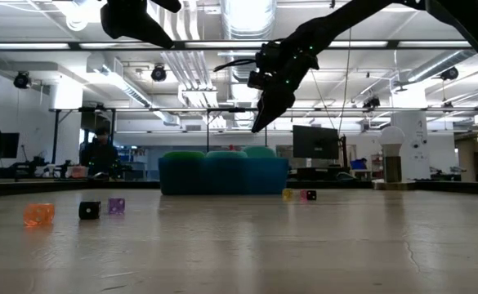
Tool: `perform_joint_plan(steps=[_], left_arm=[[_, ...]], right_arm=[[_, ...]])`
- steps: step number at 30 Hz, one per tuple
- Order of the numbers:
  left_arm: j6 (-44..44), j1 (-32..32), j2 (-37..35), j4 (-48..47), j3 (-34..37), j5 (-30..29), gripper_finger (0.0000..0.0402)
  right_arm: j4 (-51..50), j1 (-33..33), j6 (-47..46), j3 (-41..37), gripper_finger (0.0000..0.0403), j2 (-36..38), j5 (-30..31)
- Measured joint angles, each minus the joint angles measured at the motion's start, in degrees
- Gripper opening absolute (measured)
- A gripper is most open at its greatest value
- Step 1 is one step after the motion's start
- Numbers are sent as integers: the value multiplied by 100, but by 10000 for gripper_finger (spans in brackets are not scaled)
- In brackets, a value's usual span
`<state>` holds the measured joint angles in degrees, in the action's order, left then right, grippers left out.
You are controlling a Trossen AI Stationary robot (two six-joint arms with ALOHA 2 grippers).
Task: Pick & Place Dice
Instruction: Put the blue dice into the blue bin
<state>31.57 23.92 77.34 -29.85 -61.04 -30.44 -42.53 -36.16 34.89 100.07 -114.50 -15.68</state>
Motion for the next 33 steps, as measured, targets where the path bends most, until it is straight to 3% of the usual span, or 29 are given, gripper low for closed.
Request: perform_joint_plan(steps=[12, 33], left_arm=[[-1, 0, 0, 0, 0, 0, 383], [-2, 0, 0, 0, 0, 0, 383]], right_arm=[[-406, 0, -32, -3, 400, 0, -112], [-194, 15, -37, -195, 400, -442, -284]])
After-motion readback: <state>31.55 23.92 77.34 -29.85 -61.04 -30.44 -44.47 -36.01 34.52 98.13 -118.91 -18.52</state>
